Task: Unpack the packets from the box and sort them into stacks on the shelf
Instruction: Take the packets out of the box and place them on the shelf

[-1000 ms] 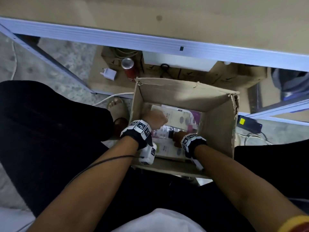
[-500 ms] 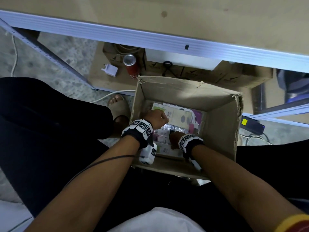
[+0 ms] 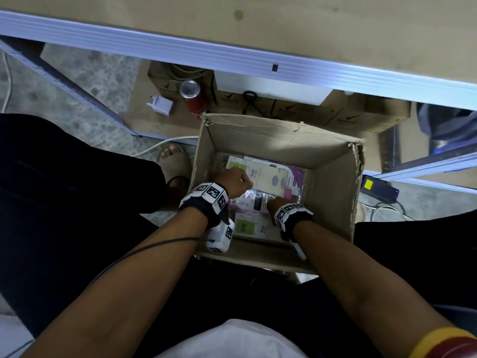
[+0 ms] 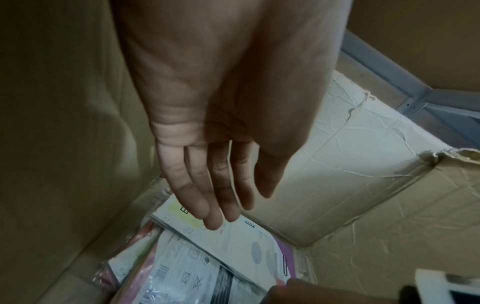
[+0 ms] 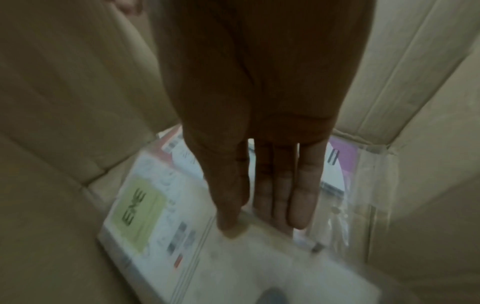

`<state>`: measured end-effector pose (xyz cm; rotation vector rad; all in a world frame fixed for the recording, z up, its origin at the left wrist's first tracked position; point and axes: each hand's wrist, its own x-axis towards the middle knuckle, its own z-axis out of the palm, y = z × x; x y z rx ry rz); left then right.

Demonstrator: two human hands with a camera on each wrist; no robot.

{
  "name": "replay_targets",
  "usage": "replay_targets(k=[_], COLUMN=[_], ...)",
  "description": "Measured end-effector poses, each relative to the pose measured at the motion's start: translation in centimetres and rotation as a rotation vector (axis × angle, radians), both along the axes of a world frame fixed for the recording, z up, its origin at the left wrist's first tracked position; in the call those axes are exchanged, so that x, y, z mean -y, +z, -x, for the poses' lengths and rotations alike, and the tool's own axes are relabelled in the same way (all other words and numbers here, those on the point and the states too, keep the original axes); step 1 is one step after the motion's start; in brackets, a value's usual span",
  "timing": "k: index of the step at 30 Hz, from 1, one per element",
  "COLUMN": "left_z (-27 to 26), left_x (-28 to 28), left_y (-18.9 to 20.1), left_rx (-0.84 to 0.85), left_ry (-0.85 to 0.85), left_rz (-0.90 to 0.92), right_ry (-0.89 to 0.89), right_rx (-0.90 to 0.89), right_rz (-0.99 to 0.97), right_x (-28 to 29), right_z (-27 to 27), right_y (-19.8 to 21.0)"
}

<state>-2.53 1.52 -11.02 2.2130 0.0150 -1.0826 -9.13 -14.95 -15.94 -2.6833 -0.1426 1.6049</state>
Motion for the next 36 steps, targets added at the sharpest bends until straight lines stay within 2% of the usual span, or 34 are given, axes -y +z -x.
replay_targets(k=[7,11,23,31,36], left_z=[-1.3,-2.1,-4.6,-3.3,-3.0], left_x=[2.8,3.7,5.0,4.2,3.1], left_y=[-2.3,-4.2,-7.0,-9.8,-10.1], left_rx=[0.088,0.171,0.351,0.328,0.328], left_ry=[-0.232,-0.219,-0.453,-0.601,-0.593], left_rz=[-0.188,-0.214,-0.319,-0.486,-0.442], right_ry=[-0.033,-0.014,-0.024,-0.06,-0.098], right_rx=[-0.082,-0.059,-0.184,-0.137,-0.127], right_rz=[-0.004,-0.024,-0.082,-0.115,-0.126], right_x=[-0.1,0.6,0.5,1.6,1.6], right_z=[-0.2,0.1,-1.0,-0.6,-0.6], right_y=[0.3,0.1,-0.9,-0.7,-0.4])
